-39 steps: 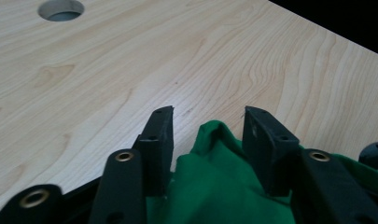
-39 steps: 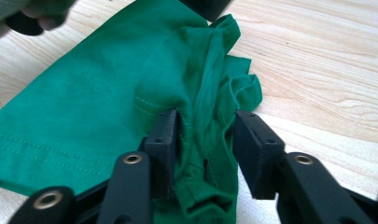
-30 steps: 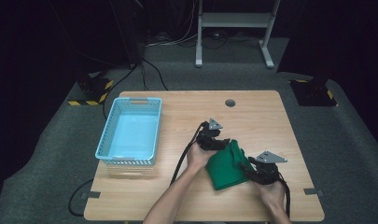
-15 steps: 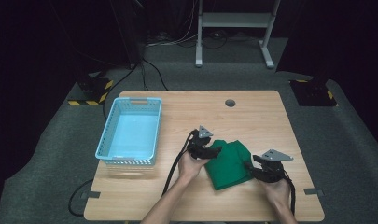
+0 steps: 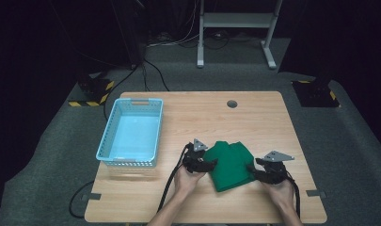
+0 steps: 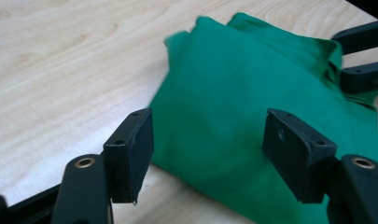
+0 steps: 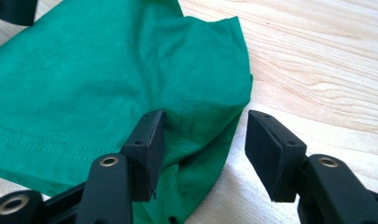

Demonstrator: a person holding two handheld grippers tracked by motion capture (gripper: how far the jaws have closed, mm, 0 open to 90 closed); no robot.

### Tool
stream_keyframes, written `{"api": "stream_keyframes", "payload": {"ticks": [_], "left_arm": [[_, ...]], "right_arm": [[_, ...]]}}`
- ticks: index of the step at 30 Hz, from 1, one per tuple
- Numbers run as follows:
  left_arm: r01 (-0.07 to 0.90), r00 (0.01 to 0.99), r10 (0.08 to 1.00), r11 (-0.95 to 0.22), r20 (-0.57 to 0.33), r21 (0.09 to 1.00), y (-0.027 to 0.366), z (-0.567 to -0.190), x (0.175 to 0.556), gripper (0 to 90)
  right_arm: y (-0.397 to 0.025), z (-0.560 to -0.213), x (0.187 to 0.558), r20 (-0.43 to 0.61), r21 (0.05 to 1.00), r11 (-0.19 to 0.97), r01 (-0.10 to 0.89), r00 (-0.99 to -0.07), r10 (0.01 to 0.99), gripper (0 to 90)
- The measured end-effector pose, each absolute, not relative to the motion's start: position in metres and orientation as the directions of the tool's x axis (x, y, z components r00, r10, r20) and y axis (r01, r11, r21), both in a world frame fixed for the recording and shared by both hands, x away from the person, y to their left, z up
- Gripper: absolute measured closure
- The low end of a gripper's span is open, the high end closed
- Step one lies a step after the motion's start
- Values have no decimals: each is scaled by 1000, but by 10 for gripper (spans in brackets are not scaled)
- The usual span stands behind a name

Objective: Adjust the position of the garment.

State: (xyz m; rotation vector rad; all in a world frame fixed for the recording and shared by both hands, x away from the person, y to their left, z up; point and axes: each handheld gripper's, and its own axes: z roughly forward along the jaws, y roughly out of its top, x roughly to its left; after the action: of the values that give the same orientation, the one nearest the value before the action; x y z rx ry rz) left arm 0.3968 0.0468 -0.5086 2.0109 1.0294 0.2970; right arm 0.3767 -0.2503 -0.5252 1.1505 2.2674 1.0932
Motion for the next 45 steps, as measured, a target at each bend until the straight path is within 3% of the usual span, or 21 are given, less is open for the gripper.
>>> {"api": "stream_keyframes", "payload": {"ticks": [11, 45], "left_arm": [[575, 624, 763, -300, -170, 761, 50, -517, 393, 331], [637, 501, 852, -245, -152, 731, 80, -523, 434, 341]], "right_arm": [[-243, -532, 378, 7, 760, 395, 517, -614, 790, 483], [-201, -536, 391, 5, 777, 379, 502, -607, 795, 482]]}}
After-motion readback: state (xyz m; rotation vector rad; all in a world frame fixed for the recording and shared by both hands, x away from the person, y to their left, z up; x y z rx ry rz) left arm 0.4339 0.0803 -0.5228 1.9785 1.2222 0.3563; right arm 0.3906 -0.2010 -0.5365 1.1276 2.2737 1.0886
